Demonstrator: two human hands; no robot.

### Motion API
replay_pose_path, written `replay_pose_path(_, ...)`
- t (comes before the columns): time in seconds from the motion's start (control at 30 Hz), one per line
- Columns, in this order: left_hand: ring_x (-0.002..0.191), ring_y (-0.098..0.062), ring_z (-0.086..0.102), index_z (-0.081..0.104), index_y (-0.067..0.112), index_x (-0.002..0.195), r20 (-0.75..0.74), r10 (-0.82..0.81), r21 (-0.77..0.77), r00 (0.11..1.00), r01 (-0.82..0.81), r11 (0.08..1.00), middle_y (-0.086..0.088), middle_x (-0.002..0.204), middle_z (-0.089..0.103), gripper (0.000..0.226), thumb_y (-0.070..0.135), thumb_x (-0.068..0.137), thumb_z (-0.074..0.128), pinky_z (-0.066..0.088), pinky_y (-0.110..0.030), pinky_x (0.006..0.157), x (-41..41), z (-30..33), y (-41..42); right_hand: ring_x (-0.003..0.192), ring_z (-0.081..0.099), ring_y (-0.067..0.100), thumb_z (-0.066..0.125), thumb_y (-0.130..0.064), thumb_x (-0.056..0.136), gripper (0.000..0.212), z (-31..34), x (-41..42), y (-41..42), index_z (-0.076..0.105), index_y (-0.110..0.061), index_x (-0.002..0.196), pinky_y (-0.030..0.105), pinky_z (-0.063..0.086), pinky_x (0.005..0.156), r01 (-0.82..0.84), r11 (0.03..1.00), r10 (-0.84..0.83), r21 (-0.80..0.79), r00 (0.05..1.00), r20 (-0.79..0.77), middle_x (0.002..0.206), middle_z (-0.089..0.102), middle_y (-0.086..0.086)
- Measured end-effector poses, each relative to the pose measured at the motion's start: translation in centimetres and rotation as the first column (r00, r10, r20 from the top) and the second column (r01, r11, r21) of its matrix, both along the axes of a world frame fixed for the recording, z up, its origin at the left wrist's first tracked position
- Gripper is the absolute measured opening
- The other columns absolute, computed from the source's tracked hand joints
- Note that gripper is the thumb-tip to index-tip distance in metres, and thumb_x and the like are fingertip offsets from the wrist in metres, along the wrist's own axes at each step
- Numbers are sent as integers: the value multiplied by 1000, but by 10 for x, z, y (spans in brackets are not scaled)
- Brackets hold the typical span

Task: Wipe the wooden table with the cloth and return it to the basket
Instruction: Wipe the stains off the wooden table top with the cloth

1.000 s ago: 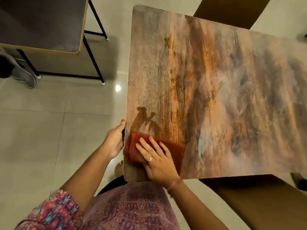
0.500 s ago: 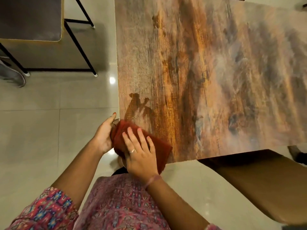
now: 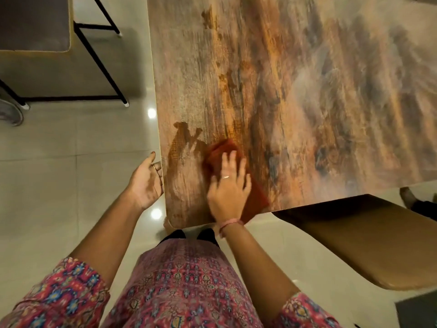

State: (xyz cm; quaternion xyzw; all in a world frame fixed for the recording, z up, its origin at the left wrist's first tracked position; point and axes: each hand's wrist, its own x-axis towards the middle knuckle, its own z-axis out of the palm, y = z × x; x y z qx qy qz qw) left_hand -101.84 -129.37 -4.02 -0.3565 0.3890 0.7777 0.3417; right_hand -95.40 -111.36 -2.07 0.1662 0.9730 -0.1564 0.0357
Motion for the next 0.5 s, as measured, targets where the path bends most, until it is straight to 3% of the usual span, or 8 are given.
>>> replay_pose_path(0.13, 80, -18, 72, 65, 10, 103, 1, 16, 35, 1000, -16, 999, -7, 88, 75, 55, 49, 100, 26, 58, -27, 62, 2, -1, 1, 148, 12, 15, 41, -38, 92, 60, 1, 47, -19, 26, -32, 150, 41, 15, 116, -534, 846, 533, 6, 845, 30, 159, 21, -9)
replay_pose_path(0.2, 76, -17, 72, 64, 12, 101, -5, 21, 30, 1000, -20, 999, -4, 84, 75, 54, 50, 100, 25, 57, -26, 60, 2, -3, 1, 147, 15, 12, 42, -38, 91, 58, 1, 38, 15, 29, -35, 148, 39, 18, 115, -637, 771, 637, -32, 770, 19, 158, 24, -12)
replay_pose_path(0.23, 71, -15, 72, 63, 12, 100, -9, 19, 28, 1000, -19, 999, -2, 79, 74, 54, 50, 100, 25, 57, -25, 58, 2, -4, 0, 147, 13, 10, 43, -37, 90, 59, 1, 30, 35, 30, -36, 148, 39, 17, 114, -618, 785, 619, -46, 785, 15, 157, 23, -13)
replay_pose_path(0.37, 59, -11, 69, 61, 12, 97, -26, 11, 18, 1000, -11, 1000, 2, 68, 71, 54, 50, 100, 23, 53, -19, 51, 4, -8, -1, 147, 15, 16, 46, -32, 91, 59, 7, -14, 123, 31, -33, 149, 45, 13, 118, -129, 991, 131, -43, 991, 32, 158, 22, -10)
replay_pose_path(0.5, 63, -10, 70, 61, 13, 99, -24, 8, 12, 1000, -8, 1000, 2, 71, 72, 53, 50, 101, 23, 53, -20, 54, 6, -7, -2, 148, 10, 22, 42, -30, 99, 57, 11, -44, 142, 23, -27, 152, 48, 10, 118, 310, 951, -309, -1, 949, 65, 161, 15, -3)
